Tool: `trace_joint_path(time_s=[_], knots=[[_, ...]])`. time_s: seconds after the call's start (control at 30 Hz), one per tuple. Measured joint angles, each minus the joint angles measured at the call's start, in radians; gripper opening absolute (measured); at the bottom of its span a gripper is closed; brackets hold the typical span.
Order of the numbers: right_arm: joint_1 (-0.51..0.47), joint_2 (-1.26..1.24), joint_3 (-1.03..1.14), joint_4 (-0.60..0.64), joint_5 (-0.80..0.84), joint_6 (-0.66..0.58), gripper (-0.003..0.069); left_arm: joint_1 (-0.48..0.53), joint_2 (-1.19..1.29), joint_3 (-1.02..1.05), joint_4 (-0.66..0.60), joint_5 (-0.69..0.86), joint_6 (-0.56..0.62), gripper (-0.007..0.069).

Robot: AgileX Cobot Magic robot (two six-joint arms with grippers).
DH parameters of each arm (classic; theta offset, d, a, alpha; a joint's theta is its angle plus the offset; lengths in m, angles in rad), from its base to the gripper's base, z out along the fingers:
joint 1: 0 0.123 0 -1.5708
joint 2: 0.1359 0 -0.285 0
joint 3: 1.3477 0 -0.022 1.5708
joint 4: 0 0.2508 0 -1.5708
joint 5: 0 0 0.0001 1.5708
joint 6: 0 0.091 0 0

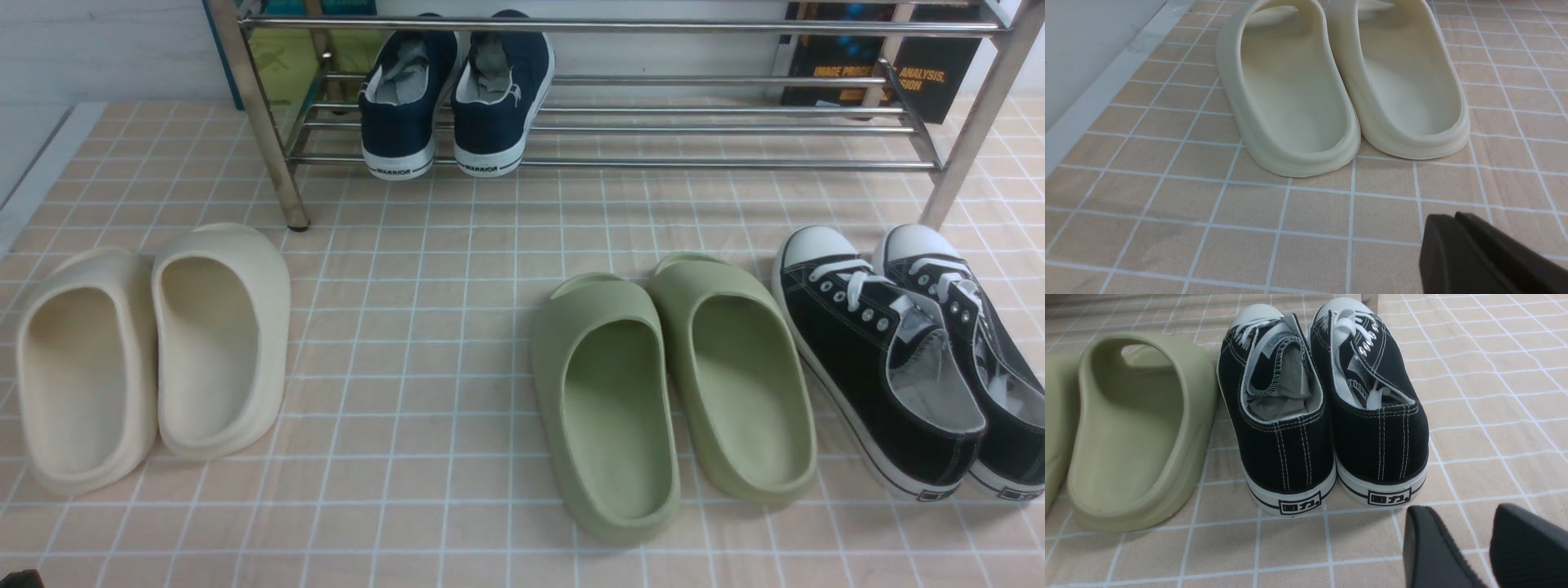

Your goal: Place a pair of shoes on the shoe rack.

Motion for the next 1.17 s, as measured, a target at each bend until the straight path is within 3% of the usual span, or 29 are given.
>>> trace_joint_path(time_s=[1.17], knots=[[0.0, 0.0, 0.0, 0.0, 0.0, 0.0, 0.0239, 0.0, 0.0, -0.002, 0.042, 0.007, -0.001, 0.0073]])
